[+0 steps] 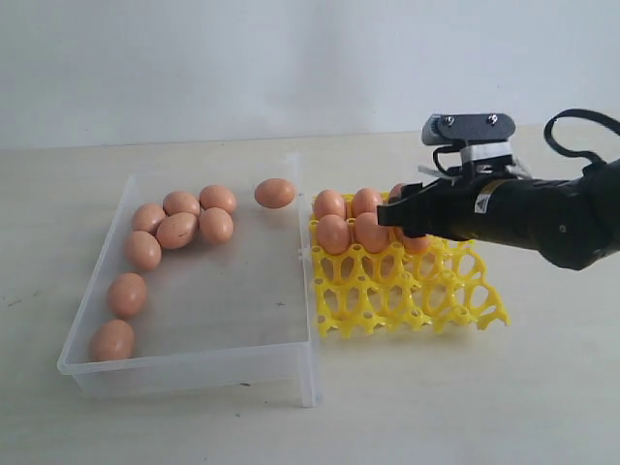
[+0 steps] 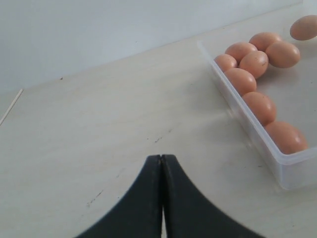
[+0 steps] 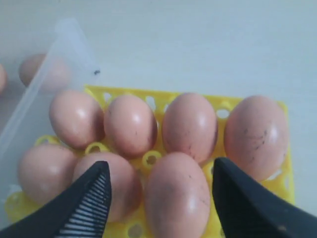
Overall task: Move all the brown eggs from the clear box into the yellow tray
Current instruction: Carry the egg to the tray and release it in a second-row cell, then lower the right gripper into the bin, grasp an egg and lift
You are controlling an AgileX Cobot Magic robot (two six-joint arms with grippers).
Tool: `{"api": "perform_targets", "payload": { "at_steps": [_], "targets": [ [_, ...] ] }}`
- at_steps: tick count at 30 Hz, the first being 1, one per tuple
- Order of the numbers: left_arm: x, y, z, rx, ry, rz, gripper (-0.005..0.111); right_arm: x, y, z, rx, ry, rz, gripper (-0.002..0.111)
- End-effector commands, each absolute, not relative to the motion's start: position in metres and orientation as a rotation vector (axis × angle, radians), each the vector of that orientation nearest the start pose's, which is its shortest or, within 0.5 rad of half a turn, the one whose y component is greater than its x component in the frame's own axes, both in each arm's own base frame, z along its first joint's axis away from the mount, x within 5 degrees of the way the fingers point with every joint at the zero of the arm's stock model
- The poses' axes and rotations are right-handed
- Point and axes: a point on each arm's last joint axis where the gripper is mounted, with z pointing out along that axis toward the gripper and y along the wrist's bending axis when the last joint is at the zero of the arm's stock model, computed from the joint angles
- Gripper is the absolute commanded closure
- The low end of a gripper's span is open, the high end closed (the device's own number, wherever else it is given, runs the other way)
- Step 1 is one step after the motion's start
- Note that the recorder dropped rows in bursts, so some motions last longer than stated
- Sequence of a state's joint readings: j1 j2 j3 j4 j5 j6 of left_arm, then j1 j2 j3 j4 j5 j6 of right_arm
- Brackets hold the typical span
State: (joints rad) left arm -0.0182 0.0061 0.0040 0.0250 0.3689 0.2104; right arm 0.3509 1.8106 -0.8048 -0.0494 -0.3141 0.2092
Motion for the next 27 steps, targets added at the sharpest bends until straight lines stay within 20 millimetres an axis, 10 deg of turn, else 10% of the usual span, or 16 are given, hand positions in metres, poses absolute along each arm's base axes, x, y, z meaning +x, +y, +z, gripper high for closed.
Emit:
{"api": "perform_targets", "payload": {
  "at_steps": [1,11,21,27],
  "targets": [
    [0.053,0.000,0.181,0.223,1.834,0.154,0.107,0.316,0.127,0.186,-0.277,2.124,0.319,0.052],
    [0.053,0.000,0.181,0.223,1.834,0.154,0.107,0.302,0.176,0.223,-0.508,2.489,0.205,0.053],
    [0.053,0.000,0.181,0.223,1.834,0.154,0.107,0.340,0.270,0.230,-0.689,2.460,0.299,0.053],
    [0.053,0.000,0.181,0.223,1.834,0.154,0.107,0.378,0.312,0.215,-0.577,2.732,0.366,0.053]
  ]
}}
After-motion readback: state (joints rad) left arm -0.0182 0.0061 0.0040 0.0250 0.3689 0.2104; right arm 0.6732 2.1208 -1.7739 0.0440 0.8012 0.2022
